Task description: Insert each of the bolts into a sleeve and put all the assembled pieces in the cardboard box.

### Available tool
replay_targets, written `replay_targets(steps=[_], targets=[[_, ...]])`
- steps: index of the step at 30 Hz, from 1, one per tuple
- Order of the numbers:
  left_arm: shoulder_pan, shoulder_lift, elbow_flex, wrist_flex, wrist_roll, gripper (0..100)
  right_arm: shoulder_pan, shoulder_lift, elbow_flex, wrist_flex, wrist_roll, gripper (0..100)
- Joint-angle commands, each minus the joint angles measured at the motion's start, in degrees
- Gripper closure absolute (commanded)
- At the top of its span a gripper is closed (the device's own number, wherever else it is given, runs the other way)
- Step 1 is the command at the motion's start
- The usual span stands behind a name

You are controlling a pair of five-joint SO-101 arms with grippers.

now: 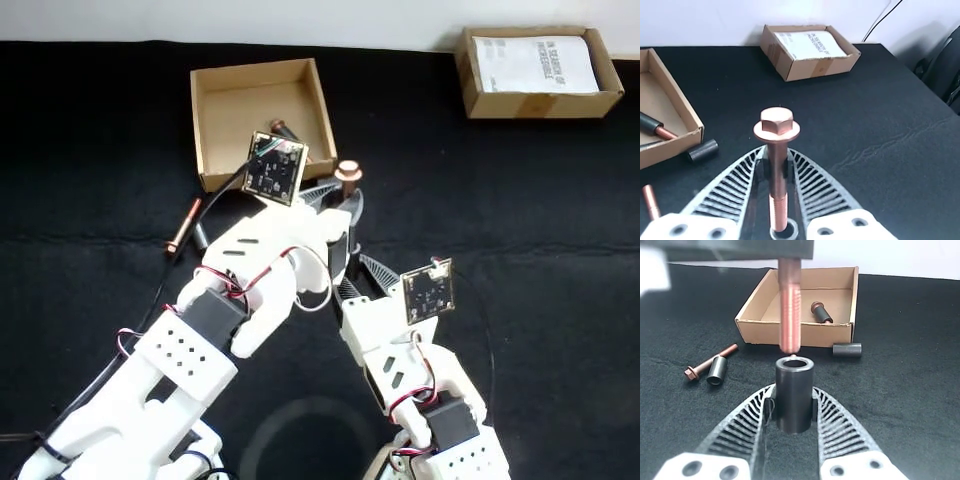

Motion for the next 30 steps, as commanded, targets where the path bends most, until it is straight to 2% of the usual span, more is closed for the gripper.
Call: replay_targets(steps=[1,11,18,30], targets=[[0.4,-1.1,-3.21,-0.79,0.26,99,0.57,-0.48,5.93,-1.1,0.62,99.1],[2.33,-1.01,-3.12,0.35,0.35,99,0.57,-0.92,5.76,-1.19,0.62,99.1],[3.12,-1.27,1.71,0.18,0.35,99,0.57,-0.4,3.03,-1.19,0.62,99.1],[2.42,-1.19,2.33,0.09,-0.18,99,0.75,-0.4,2.95,-1.1,0.79,99.1]])
